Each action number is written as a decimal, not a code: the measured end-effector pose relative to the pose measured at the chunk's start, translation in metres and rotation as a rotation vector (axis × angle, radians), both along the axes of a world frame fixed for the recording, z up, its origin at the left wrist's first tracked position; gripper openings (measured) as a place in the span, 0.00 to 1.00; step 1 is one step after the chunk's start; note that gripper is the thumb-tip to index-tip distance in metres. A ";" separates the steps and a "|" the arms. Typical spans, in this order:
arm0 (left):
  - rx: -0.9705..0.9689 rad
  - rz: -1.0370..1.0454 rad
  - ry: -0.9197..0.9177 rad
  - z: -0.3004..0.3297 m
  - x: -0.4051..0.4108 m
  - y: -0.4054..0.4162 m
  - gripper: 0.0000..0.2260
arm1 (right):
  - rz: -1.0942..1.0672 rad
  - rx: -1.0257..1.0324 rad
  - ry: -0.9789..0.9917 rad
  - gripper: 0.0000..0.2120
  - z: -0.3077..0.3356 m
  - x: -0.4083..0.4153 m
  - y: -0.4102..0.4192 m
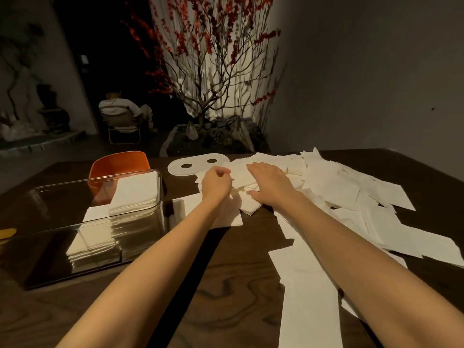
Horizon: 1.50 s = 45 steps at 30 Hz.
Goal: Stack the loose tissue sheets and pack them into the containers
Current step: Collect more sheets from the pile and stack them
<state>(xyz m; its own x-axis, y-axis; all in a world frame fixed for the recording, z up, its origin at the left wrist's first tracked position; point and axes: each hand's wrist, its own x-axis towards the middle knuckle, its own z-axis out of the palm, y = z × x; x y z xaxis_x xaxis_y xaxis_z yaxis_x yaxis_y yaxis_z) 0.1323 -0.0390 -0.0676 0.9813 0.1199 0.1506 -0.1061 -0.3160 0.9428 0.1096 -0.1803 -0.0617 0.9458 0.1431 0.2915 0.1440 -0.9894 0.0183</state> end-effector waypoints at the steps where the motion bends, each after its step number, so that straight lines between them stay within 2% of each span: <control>1: -0.030 0.011 0.004 -0.003 0.002 0.000 0.12 | 0.002 -0.009 -0.011 0.32 -0.001 0.002 0.000; 8: -0.180 0.062 -0.092 -0.009 -0.005 -0.007 0.12 | -0.015 -0.162 -0.051 0.21 -0.003 0.011 0.002; 17: -0.131 0.116 -0.258 -0.001 -0.017 0.005 0.09 | -0.018 -0.110 -0.046 0.26 0.000 -0.003 -0.003; 20: -0.139 0.146 -0.230 -0.002 -0.017 0.010 0.09 | 0.022 -0.068 -0.034 0.27 0.002 -0.013 -0.007; 27: -0.161 0.131 -0.205 -0.010 -0.039 0.020 0.10 | 0.087 0.133 -0.057 0.21 0.016 -0.052 -0.001; 34: -0.142 0.088 -0.297 -0.013 -0.056 0.022 0.08 | 0.141 0.340 -0.205 0.17 0.011 -0.079 0.013; 37: -0.136 0.058 -0.313 -0.016 -0.056 0.023 0.08 | 0.198 0.366 -0.154 0.14 0.006 -0.079 0.016; 42: -0.156 0.047 -0.311 -0.019 -0.055 0.024 0.08 | 0.248 0.337 0.056 0.22 -0.007 -0.078 0.014; 45: -0.124 0.036 -0.333 -0.023 -0.051 0.025 0.07 | 0.262 0.270 0.070 0.21 -0.013 -0.078 0.016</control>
